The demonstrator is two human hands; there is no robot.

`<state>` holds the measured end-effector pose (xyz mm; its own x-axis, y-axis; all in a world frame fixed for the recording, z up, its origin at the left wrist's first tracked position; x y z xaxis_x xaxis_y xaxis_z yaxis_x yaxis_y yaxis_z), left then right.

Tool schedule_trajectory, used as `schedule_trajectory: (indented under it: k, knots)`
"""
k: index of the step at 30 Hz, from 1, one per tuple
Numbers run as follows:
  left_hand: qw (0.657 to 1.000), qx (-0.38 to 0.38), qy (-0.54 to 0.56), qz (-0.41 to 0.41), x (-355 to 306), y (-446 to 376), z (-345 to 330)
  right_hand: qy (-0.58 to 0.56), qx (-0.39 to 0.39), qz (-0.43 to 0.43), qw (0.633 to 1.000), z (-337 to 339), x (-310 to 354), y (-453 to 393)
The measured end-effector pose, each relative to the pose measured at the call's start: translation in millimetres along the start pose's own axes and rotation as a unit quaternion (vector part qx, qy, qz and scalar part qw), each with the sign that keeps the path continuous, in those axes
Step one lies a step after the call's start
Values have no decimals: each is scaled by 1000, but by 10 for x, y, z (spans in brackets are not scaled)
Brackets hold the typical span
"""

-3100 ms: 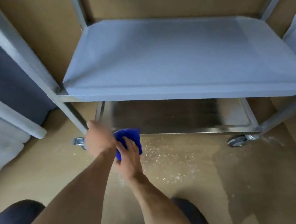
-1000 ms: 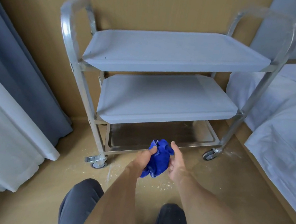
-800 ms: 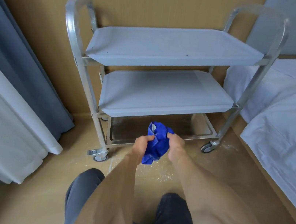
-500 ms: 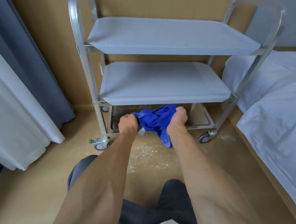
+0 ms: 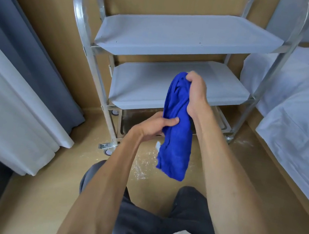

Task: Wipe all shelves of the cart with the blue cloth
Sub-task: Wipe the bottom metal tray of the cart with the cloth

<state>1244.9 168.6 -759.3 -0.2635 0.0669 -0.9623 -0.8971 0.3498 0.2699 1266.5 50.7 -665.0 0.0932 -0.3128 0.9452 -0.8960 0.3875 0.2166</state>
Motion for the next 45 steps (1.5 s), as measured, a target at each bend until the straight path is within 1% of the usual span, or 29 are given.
schedule_trajectory:
  k: [1, 2, 3, 5, 6, 7, 8, 9, 10, 11, 12, 13, 15, 19, 21, 23, 25, 27, 29, 31, 32, 34, 35, 37, 38, 40, 42, 44, 45]
  knots:
    - [999, -3, 41, -15, -67, -32, -48, -39, -15, -5, 999, 54, 29, -47]
    - [994, -10, 102, -28, -158, -51, -93, -25, -49, 39, 998, 132, 71, -90]
    - [984, -27, 171, -36, -259, -73, -123, 43, -94, 118, 988, 231, 92, -109]
    - [957, -99, 271, -23, -448, -153, -134, 193, -217, 249, 924, 445, 38, -62]
    - [950, -132, 283, -14, -527, -197, -138, 211, -248, 254, 911, 519, -48, -4]
    - [950, -154, 272, -8, -582, -244, -154, 193, -211, 213, 934, 549, -163, 51]
    - [955, -166, 244, -8, -620, -273, -174, 146, -128, 133, 972, 530, -281, 93]
    - [962, -175, 209, -15, -628, -306, -194, 100, -36, 45, 993, 503, -383, 107]
    - [968, -183, 170, -28, -635, -316, -214, 90, 31, -11, 995, 493, -415, 148]
    - [972, -185, 142, -40, -633, -316, -227, 104, 75, -32, 991, 499, -433, 151]
    - [974, -186, 120, -48, -625, -305, -231, 128, 90, -33, 987, 511, -436, 132]
    - [975, -189, 106, -56, -611, -298, -223, 157, 75, -27, 984, 528, -453, 75]
    - [976, -195, 74, -68, -598, -263, -197, 210, -5, -1, 978, 535, -491, -13]
    - [960, -251, -64, -103, -586, -303, -201, 242, -146, 65, 957, 425, -676, -27]
    - [944, -295, -94, -112, -585, -329, -210, 213, -184, 72, 957, 384, -779, 30]
    - [935, -321, -105, -113, -553, -343, -195, 144, -203, 44, 968, 384, -864, 32]
    - [932, -329, -95, -117, -507, -336, -171, 100, -208, 11, 973, 431, -896, -29]
    - [935, -324, -78, -121, -501, -319, -148, 79, -176, -18, 981, 496, -892, -96]
    - [933, -341, -35, -110, -520, -280, -55, 43, -166, -80, 982, 625, -934, -148]
    - [919, -377, 95, -70, -588, -184, 95, 6, -205, -150, 967, 904, -1033, -118]
    - [916, -360, 173, -42, -651, -109, 146, -38, -202, -188, 960, 1026, -1109, -69]
    - [921, -272, 279, -16, -811, -25, 233, -118, -91, -254, 956, 1171, -1255, 59]
    - [923, -237, 304, -21, -928, 26, 262, -114, -12, -281, 953, 1203, -1282, 132]
    - [933, -184, 307, -37, -1166, 98, 239, -10, 151, -296, 943, 1138, -1272, 284]
    - [942, -156, 296, -36, -1259, 119, 186, 52, 203, -287, 935, 1057, -1241, 337]
    - [960, -106, 260, -26, -1393, 95, 47, 136, 265, -270, 916, 860, -1099, 443]
    - [963, -79, 256, -22, -1509, 19, -39, 136, 259, -262, 920, 717, -1006, 450]
    - [966, -84, 244, -6, -1557, -154, 3, 25, 190, -268, 944, 640, -916, 452]
    - [976, -125, 177, 7, -1525, -268, 89, -44, 163, -254, 952, 628, -852, 446]
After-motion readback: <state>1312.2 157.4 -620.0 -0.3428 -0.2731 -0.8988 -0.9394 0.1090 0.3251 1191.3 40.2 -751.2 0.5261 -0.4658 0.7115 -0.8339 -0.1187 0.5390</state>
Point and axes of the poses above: each hand's wrist, its own y-axis away from the middle knuckle, its own z-axis out of the back of the hand, x = y × z, the point moved 3 cm from there along -y, towards the middle knuckle, and after that the axes turned 11 degrees about -x, right-handed, at the moved point
